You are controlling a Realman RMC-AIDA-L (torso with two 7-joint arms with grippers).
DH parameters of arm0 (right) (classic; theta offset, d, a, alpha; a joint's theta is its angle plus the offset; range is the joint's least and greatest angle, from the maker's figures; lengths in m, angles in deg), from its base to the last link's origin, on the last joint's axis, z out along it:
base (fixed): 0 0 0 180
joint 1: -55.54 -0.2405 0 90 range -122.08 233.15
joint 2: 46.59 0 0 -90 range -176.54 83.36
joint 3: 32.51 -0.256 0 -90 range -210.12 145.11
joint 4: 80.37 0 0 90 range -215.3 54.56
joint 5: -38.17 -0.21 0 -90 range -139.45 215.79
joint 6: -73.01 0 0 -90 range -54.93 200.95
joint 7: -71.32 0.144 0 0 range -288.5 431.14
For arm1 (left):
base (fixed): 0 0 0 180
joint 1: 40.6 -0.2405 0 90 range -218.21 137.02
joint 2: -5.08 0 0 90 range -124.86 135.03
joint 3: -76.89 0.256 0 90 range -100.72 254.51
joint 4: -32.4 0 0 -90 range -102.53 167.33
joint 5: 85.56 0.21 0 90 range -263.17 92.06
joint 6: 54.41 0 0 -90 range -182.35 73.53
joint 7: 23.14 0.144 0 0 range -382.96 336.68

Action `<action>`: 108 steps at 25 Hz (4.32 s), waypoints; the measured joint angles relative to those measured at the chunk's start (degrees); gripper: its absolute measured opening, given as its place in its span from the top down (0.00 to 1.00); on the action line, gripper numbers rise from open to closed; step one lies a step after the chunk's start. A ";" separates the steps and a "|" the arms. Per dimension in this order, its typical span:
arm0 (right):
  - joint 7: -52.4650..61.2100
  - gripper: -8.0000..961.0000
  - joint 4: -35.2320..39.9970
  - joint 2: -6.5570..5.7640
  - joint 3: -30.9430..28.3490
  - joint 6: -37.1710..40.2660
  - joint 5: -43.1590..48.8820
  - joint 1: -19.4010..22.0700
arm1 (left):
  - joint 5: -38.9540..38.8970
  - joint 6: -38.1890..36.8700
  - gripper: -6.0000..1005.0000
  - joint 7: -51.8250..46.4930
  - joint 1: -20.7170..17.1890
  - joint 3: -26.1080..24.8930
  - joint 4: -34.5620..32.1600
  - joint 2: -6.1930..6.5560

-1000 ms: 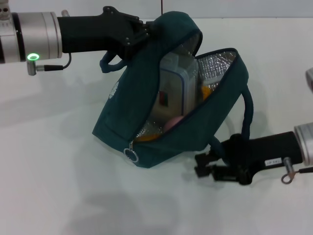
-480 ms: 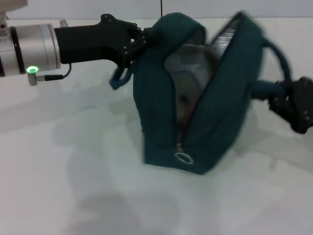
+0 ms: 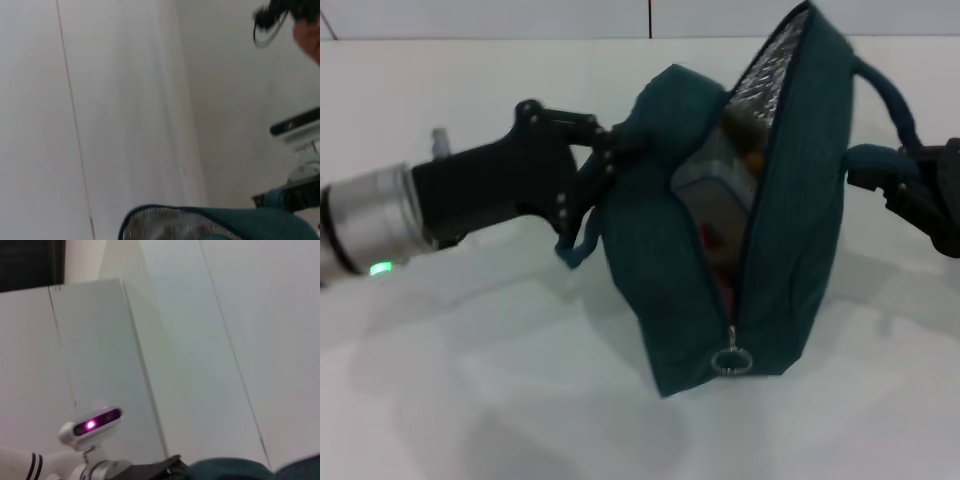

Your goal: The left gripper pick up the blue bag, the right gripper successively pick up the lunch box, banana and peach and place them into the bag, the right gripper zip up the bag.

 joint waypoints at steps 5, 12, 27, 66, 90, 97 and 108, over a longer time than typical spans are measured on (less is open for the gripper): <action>1.71 0.98 0.13 -0.91 0.07 -0.46 2.28 -0.11 | -8.04 -2.21 0.95 13.41 -1.32 0.02 10.63 -0.35; 1.80 0.98 0.36 -0.81 0.20 -0.93 3.52 0.13 | -8.38 -2.28 0.95 25.83 1.34 0.08 21.17 -0.73; 1.81 0.88 0.52 -0.91 -0.73 -1.05 4.76 2.11 | -8.14 -0.59 0.95 26.04 2.36 1.19 23.41 -0.86; -0.74 0.49 -3.05 3.29 7.75 -10.10 21.95 -2.21 | -8.13 -0.81 0.95 26.27 2.81 2.35 24.18 -0.96; 2.90 0.63 -7.94 3.48 13.64 -13.99 20.75 -8.71 | -8.35 -0.50 0.95 26.46 3.85 2.35 24.27 -0.96; 0.02 0.86 -6.56 3.47 14.10 -13.98 19.85 -8.06 | -8.63 -0.50 0.95 26.56 3.80 2.34 24.27 -0.96; -9.72 0.99 -0.04 2.94 13.74 -8.86 11.83 -0.61 | -8.90 0.46 0.95 29.12 3.23 1.89 25.34 -0.96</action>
